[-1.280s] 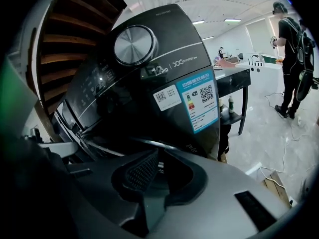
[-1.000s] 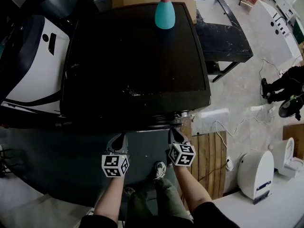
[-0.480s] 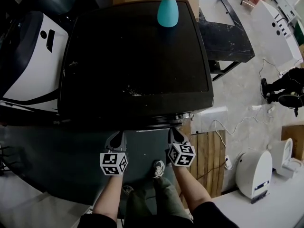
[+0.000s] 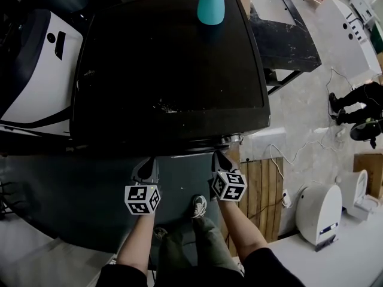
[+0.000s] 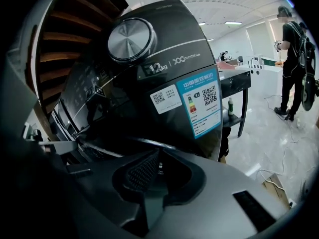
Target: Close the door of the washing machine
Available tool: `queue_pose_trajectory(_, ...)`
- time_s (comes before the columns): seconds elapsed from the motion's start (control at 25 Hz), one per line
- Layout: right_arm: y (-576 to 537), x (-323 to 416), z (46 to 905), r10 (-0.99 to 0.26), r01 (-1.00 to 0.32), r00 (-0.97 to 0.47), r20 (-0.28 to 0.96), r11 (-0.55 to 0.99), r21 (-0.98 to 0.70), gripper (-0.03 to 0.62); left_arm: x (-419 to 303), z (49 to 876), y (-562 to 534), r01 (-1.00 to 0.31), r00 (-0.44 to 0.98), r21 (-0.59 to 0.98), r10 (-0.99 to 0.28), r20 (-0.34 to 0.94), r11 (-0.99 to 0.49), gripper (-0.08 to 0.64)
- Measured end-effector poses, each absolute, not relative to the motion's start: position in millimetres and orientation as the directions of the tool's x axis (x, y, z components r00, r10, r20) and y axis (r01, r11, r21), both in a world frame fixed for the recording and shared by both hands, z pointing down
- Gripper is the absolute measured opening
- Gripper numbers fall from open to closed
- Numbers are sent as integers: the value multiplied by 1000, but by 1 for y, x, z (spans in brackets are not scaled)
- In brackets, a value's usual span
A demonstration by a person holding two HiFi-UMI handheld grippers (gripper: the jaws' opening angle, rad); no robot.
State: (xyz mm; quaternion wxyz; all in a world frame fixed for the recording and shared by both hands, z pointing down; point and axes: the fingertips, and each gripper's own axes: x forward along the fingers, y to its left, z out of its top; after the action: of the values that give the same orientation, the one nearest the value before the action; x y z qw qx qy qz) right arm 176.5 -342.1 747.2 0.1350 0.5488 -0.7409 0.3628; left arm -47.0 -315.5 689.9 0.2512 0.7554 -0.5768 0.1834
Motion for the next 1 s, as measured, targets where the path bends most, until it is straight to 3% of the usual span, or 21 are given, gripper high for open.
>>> queue_pose_trajectory(0.52, -336, 174, 739, -680, -889, -416, 604, 165, -427, 3, -35, 683, -301, -951, 309, 178, -760, 572, -253, 7)
queue_pose_trajectory(1.0, -282, 190, 673, -759, -916, -341, 554, 135, -379, 2, -28, 623, -261, -916, 398, 167, -769, 501, -365, 6)
